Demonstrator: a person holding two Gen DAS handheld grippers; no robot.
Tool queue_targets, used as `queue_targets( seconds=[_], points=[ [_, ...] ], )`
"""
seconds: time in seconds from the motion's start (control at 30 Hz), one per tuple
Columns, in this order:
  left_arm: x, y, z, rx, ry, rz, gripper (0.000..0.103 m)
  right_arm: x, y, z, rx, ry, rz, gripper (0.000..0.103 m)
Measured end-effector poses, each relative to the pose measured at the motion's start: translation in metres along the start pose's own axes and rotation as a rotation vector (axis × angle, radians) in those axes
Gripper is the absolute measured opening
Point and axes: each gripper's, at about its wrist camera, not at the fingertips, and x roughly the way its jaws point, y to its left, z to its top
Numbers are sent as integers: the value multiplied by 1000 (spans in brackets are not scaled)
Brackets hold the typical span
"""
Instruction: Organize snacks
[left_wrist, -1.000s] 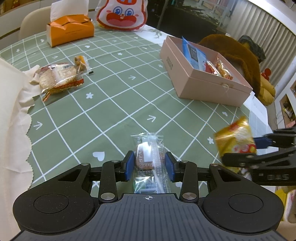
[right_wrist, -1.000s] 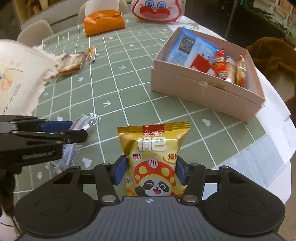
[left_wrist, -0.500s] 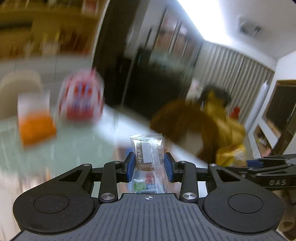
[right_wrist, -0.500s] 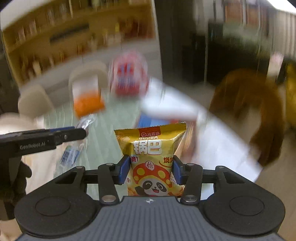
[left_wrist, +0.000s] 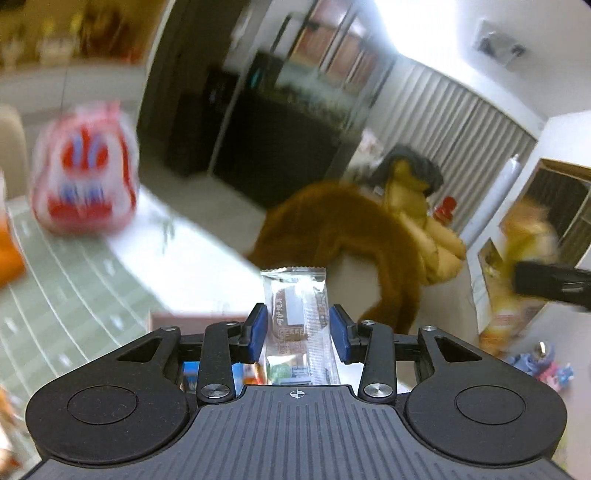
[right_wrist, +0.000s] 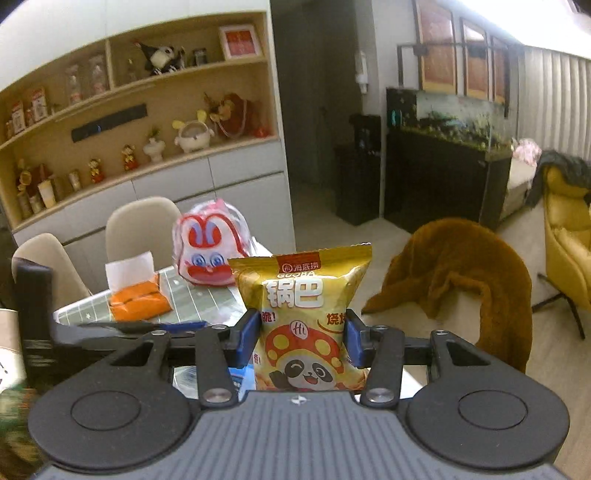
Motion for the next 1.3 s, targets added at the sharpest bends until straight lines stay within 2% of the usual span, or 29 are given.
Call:
queue_targets(
  seconds=[0.07,0.13,0.2,0.27,0.37,0.47,0.6,0.8,0.9,1.03,1.2,1.3],
  points=[
    [32,21,-12,-42,80,62,40,14,-4,-4,22,32,-4,47],
    [38,37,-22,-99,83,64,40,26,-8,-13,41,64,-2,47],
    [27,52,-28,-149,57,41,40,42,-11,-19,54,102,0,47],
    [11,62,-34,-173,25,61,40,60,-11,-24,74,144,5,47],
    [-10,74,-48,-210,7,83,40,93,-6,-18,129,185,68,49],
    [-24,86,-70,-226,37,111,40,131,-2,-9,181,251,83,62],
    [-38,111,-98,-268,76,202,40,146,10,-13,145,283,44,63],
    [-67,152,-128,-375,39,340,40,149,31,-37,56,316,20,64],
    [-90,164,-132,-374,-13,415,40,161,51,-48,38,350,39,65],
    [-125,192,-121,-376,-91,554,40,172,87,-70,26,384,108,66],
    [-116,248,-101,-420,-34,642,40,179,138,-106,-24,414,179,67],
    [-108,266,-100,-478,-18,662,40,184,158,-125,-48,459,198,67]
  ],
)
